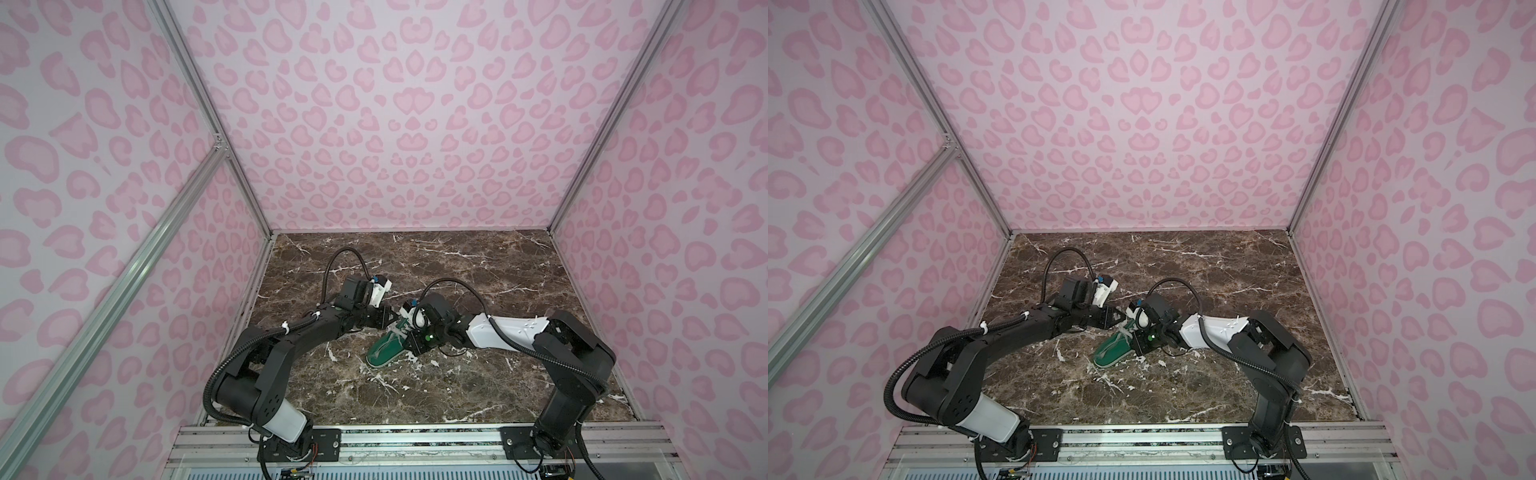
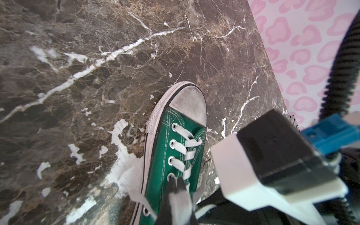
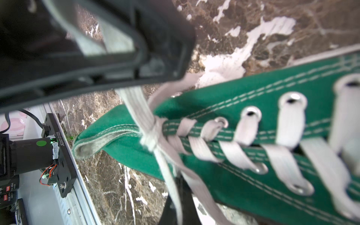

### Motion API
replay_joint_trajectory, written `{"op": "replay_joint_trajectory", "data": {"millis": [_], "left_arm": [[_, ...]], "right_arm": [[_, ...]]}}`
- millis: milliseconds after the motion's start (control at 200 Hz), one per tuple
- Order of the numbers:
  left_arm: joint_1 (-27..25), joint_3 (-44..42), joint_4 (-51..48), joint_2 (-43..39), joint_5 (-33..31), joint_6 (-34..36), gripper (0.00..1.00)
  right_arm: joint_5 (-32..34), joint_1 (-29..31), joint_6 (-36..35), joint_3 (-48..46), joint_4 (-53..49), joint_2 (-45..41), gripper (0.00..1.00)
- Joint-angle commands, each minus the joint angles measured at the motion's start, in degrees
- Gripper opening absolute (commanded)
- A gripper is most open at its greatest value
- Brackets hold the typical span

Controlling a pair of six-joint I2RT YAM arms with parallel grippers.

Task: Tie the shoes
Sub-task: 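Hold the lace with the left gripper while the right gripper pinches the knot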

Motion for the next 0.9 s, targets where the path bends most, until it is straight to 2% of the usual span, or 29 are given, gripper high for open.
{"op": "replay_joint_trajectory", "data": {"millis": [0,230,285,385,900], "left_arm": [[0.37,0.43,0.19,-0.58,-0.3,0.92,0.03],[0.54,1.27,-0.23,0.38,0.42,1.09,0.03],[0.52,1.26,-0.16,0.43,0.56,1.09,0.03],[0.55,1.14,-0.27,0.37,0.68,1.14,0.03],[0.56,0.61,-0.49,0.13,0.74,1.13,0.03]], "right_arm": [[-0.11,0.08,-0.05,-1.2,-2.35,-0.59,0.0],[-1.33,0.16,-0.33,-0.98,-2.22,-0.17,0.0],[-1.97,0.24,-0.52,-0.81,-1.5,-0.2,0.11],[-1.84,0.56,-0.97,-0.05,-0.88,-0.42,0.18],[2.01,0.55,-1.45,4.38,-1.51,4.02,0.28]]}}
